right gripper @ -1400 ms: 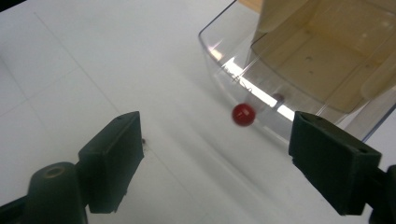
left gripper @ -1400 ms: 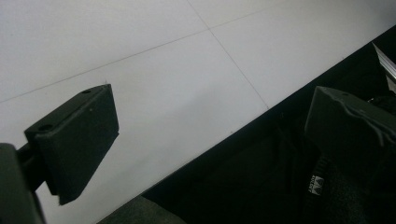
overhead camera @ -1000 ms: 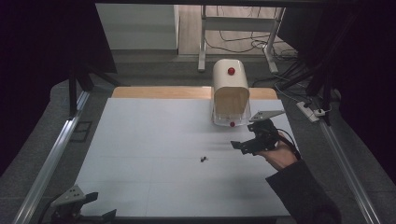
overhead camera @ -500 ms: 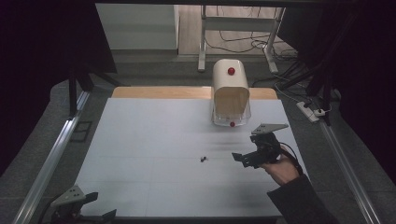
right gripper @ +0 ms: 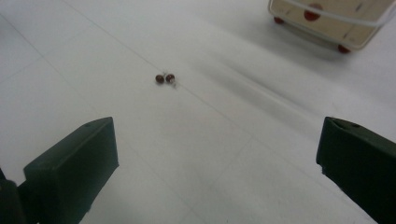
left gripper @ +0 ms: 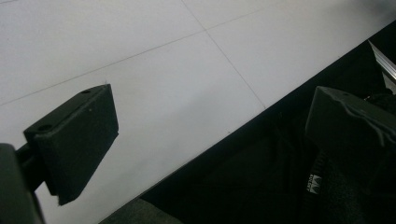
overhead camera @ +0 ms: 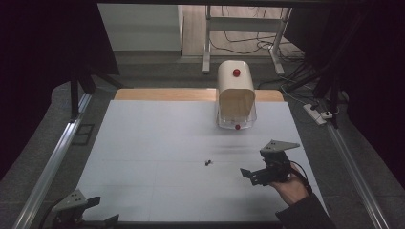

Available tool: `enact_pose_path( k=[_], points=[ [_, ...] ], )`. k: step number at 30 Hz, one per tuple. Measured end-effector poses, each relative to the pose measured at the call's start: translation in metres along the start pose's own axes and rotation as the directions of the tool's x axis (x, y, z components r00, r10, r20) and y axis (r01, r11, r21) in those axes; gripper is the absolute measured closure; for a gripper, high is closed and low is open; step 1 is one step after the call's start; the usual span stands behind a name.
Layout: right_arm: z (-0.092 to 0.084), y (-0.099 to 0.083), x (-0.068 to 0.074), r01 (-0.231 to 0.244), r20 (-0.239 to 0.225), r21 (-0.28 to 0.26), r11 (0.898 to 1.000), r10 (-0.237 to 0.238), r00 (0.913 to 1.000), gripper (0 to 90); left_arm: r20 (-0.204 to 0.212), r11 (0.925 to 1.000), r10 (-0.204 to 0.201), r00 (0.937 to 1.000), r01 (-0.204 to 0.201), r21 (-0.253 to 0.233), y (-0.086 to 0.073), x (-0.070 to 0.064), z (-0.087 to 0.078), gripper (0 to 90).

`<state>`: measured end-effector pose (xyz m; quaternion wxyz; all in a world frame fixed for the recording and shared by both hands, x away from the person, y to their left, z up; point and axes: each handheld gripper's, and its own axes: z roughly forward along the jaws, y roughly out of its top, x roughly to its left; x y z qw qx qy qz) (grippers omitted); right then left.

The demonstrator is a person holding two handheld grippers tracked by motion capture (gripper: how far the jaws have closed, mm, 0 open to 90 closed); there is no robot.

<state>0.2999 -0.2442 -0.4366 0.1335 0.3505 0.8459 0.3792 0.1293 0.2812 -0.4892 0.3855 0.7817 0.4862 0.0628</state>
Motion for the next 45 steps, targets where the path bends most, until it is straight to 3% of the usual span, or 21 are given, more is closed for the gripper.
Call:
enact_pose_path(
  k=[11, 19, 22, 45],
  points=[
    [-0.016, -0.031, 0.008, -0.053, 0.019, -0.022, 0.998, 0.053, 0.9984, 0.0, 0.002, 1.0000, 0.003, 1.0000, -0.003, -0.002, 0.000, 0.000, 0.000, 2.4],
    [-0.028, -0.050, 0.014, -0.064, 0.040, -0.016, 0.998, 0.065, 0.9971, 0.0, 0.003, 1.0000, 0.003, 1.0000, -0.003, -0.002, 0.000, 0.000, 0.000, 2.2],
    [-0.033, -0.061, 0.015, -0.092, 0.048, -0.010, 0.996, 0.093, 0.9945, 0.0, 0.005, 1.0000, 0.000, 1.0000, 0.000, -0.003, 0.000, 0.000, 0.000, 2.0],
    [-0.060, -0.093, 0.016, -0.171, 0.091, 0.016, 0.985, 0.169, 0.9814, 0.0, 0.006, 1.0000, -0.003, 1.0000, 0.003, -0.001, 0.000, 0.000, 0.000, 1.6]
  ],
)
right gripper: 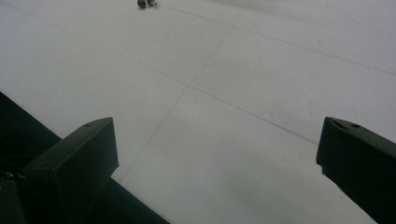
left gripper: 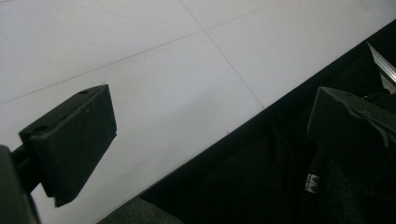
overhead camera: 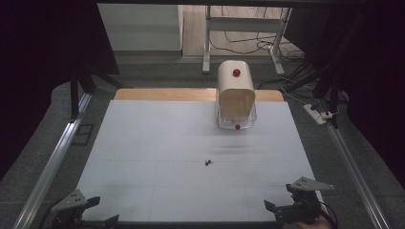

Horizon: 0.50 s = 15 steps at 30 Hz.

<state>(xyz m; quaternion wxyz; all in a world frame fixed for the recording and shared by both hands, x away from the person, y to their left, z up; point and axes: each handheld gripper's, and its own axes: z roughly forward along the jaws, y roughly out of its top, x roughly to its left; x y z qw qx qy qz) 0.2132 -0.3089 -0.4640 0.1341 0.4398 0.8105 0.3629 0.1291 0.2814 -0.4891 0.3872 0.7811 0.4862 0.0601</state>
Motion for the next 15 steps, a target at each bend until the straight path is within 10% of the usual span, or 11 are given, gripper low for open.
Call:
enact_pose_path(
  k=[15],
  points=[
    [-0.0041, -0.0030, -0.0010, -0.014, -0.001, 0.016, 1.000, 0.014, 0.9999, 0.0, 0.003, 1.0000, -0.003, 1.0000, 0.003, 0.002, 0.0003, 0.0003, 0.0004, 1.7]
  ],
)
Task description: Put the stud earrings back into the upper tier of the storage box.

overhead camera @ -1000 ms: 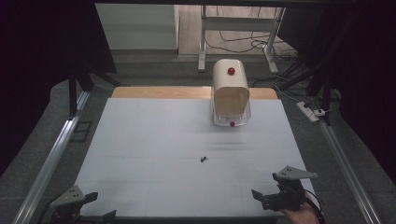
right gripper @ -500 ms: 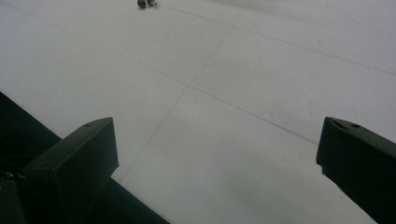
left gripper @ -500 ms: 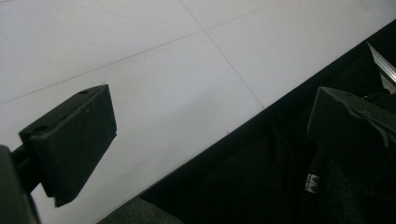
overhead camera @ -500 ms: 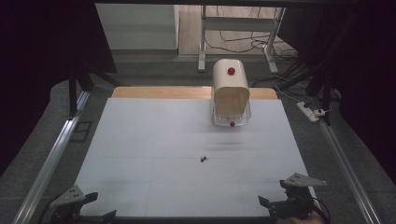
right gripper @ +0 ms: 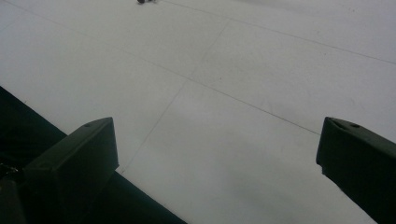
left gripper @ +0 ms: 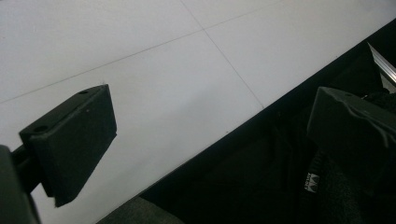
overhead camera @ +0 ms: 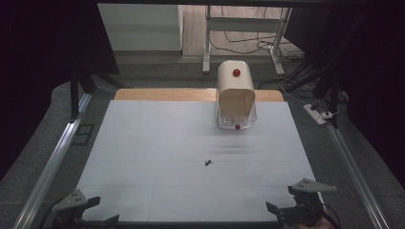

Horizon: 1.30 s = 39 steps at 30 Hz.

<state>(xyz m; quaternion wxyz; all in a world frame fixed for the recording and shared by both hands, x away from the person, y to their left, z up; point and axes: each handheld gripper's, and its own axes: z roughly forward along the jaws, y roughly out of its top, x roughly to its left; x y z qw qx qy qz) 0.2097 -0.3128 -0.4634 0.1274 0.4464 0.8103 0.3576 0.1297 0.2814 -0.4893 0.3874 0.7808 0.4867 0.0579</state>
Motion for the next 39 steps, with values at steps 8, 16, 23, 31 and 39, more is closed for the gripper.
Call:
enact_pose_path(
  k=[8, 16, 23, 31, 39],
  points=[
    [0.001, 0.001, 0.002, 0.020, -0.005, 0.012, 1.000, -0.020, 0.9998, 0.0, -0.001, 1.0000, 0.002, 1.0000, -0.002, 0.000, 0.000, 0.000, 0.000, 1.7],
    [0.001, 0.003, 0.005, 0.051, -0.020, 0.000, 0.999, -0.051, 0.9985, 0.0, 0.000, 1.0000, 0.001, 1.0000, -0.001, 0.001, 0.000, 0.000, 0.000, 1.7],
    [0.004, 0.007, 0.009, 0.073, -0.032, 0.002, 0.997, -0.073, 0.9968, 0.0, 0.001, 1.0000, 0.000, 1.0000, 0.000, 0.002, 0.000, 0.000, 0.000, 1.7],
    [0.007, 0.013, 0.011, 0.093, -0.044, -0.019, 0.996, -0.093, 0.9946, 0.0, 0.000, 1.0000, -0.001, 1.0000, 0.001, 0.004, 0.000, 0.000, 0.000, 1.7],
    [0.013, 0.019, 0.016, 0.106, -0.098, -0.033, 0.994, -0.109, 0.9893, 0.0, -0.001, 1.0000, -0.003, 1.0000, 0.003, 0.004, 0.000, 0.000, 0.000, 1.8]
  ],
)
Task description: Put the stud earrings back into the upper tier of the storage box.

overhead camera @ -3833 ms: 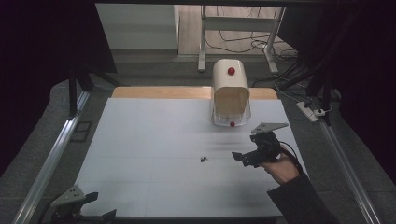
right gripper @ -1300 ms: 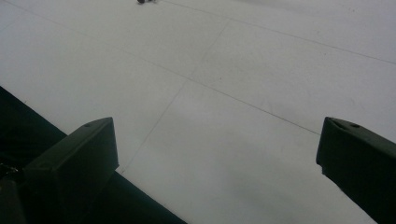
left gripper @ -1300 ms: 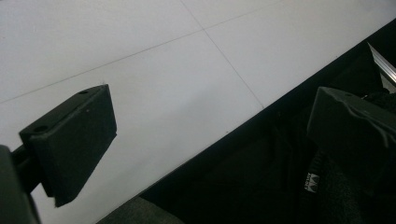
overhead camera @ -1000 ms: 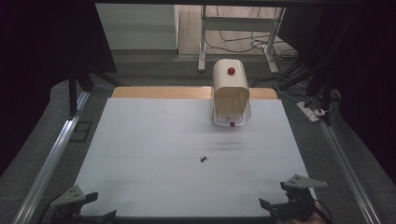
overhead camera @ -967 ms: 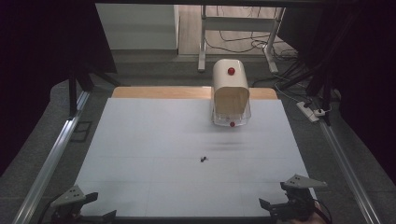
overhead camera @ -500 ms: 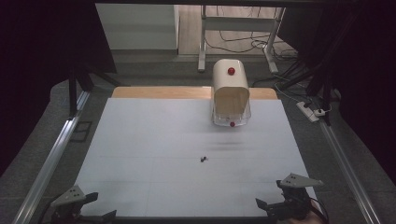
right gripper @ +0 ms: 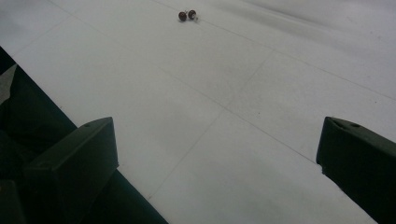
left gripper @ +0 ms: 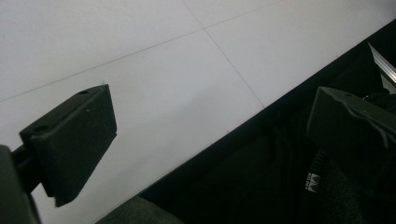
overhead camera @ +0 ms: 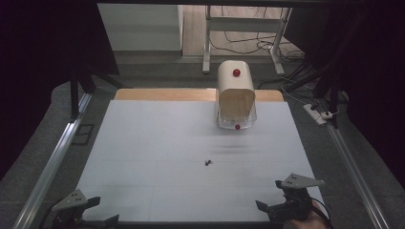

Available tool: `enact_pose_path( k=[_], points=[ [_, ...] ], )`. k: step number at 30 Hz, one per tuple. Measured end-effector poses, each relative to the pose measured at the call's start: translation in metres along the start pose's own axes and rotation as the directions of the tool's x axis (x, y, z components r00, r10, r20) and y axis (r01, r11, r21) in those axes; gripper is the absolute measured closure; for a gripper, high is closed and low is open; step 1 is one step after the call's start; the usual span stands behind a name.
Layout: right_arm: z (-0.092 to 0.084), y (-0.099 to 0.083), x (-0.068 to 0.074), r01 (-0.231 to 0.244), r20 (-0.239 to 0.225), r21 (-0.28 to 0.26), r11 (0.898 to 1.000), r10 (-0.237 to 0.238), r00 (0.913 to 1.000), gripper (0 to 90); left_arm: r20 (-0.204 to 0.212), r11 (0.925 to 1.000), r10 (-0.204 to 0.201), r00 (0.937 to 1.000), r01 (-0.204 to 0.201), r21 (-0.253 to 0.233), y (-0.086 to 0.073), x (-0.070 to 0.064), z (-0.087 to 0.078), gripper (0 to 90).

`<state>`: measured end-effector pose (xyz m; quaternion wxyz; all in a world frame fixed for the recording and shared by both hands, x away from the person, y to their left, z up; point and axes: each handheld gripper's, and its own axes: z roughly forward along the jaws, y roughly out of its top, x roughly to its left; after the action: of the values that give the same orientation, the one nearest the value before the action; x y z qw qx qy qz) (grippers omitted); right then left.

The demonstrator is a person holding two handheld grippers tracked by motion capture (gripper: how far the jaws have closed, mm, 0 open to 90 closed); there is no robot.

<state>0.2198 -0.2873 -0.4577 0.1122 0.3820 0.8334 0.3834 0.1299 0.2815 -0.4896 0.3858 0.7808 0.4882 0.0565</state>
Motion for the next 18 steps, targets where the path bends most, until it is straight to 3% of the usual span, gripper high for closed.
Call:
enact_pose_path(
  k=[8, 14, 18],
  points=[
    [0.008, 0.006, -0.001, 0.024, -0.011, 0.012, 1.000, -0.024, 0.9996, 0.0, -0.001, 1.0000, 0.000, 1.0000, 0.000, 0.001, 0.000, 0.000, 0.000, 1.8],
    [0.012, 0.009, -0.004, 0.020, -0.033, -0.011, 1.000, -0.020, 0.9993, 0.0, -0.001, 1.0000, 0.001, 1.0000, -0.001, 0.001, 0.000, 0.000, 0.000, 1.8],
    [0.017, 0.013, -0.004, 0.021, -0.045, 0.001, 1.000, -0.021, 0.9988, 0.0, -0.002, 1.0000, 0.000, 1.0000, 0.000, 0.001, 0.000, 0.000, 0.000, 1.8]
  ],
)
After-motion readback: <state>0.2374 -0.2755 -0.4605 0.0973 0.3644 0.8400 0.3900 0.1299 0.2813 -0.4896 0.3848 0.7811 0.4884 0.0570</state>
